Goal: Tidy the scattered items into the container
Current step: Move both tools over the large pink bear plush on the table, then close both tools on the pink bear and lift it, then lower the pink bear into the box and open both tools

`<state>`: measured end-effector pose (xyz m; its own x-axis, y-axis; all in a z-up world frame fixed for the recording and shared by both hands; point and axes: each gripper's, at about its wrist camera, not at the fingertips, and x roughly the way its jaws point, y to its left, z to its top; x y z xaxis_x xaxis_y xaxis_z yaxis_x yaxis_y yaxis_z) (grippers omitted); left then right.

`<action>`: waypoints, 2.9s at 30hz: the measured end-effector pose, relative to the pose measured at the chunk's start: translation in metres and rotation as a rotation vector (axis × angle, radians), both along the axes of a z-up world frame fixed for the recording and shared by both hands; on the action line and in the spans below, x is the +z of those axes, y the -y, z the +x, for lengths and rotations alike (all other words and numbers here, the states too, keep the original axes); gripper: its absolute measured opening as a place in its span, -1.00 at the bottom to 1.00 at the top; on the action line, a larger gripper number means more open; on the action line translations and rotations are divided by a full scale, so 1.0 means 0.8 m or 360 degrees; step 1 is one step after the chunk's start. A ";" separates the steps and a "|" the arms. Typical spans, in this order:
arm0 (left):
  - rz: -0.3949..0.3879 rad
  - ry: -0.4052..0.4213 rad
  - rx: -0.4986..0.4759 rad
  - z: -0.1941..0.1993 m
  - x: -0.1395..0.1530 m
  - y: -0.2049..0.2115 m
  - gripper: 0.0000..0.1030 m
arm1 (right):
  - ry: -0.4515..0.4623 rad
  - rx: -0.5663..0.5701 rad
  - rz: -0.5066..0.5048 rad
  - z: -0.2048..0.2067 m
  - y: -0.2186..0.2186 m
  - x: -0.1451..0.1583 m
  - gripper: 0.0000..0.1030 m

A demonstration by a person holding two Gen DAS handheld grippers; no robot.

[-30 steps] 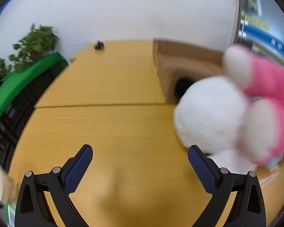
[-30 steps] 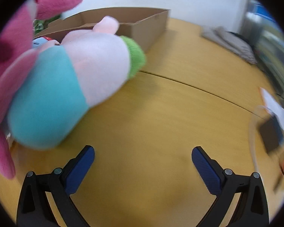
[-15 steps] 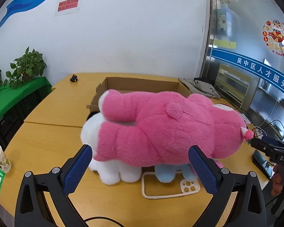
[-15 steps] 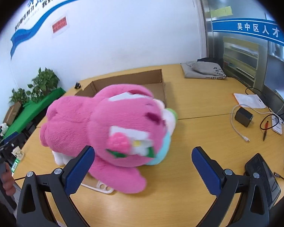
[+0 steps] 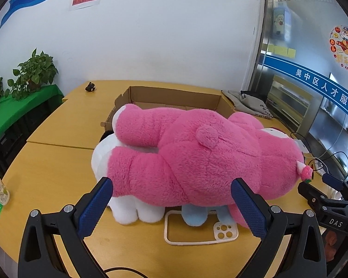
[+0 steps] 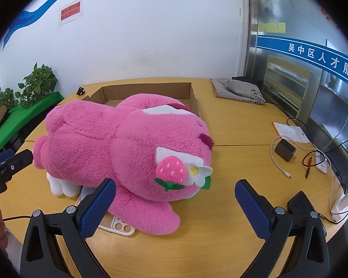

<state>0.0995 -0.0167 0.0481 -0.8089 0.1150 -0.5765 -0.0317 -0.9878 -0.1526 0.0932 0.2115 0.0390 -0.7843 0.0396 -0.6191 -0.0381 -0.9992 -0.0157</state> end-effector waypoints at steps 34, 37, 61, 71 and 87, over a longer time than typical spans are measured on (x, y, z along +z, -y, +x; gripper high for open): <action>0.0112 0.0117 -0.0215 -0.044 -0.007 -0.008 0.99 | 0.0052 0.0054 -0.0053 -0.034 -0.008 -0.018 0.99; 0.0150 0.0130 -0.0251 -0.060 -0.004 -0.004 0.99 | 0.0027 0.0078 -0.0130 -0.038 -0.013 -0.013 0.99; 0.0288 0.0117 -0.0518 -0.114 0.029 0.029 -0.39 | -0.0065 0.0351 -0.0270 -0.103 -0.007 0.009 -0.05; 0.0199 -0.0034 -0.0568 -0.293 0.139 0.047 -0.38 | -0.0343 0.0403 -0.0230 -0.236 -0.005 0.123 -0.04; 0.0350 0.0791 -0.0489 -0.658 -0.113 0.020 -0.71 | 0.0318 0.0132 -0.0221 -0.590 -0.048 -0.076 0.10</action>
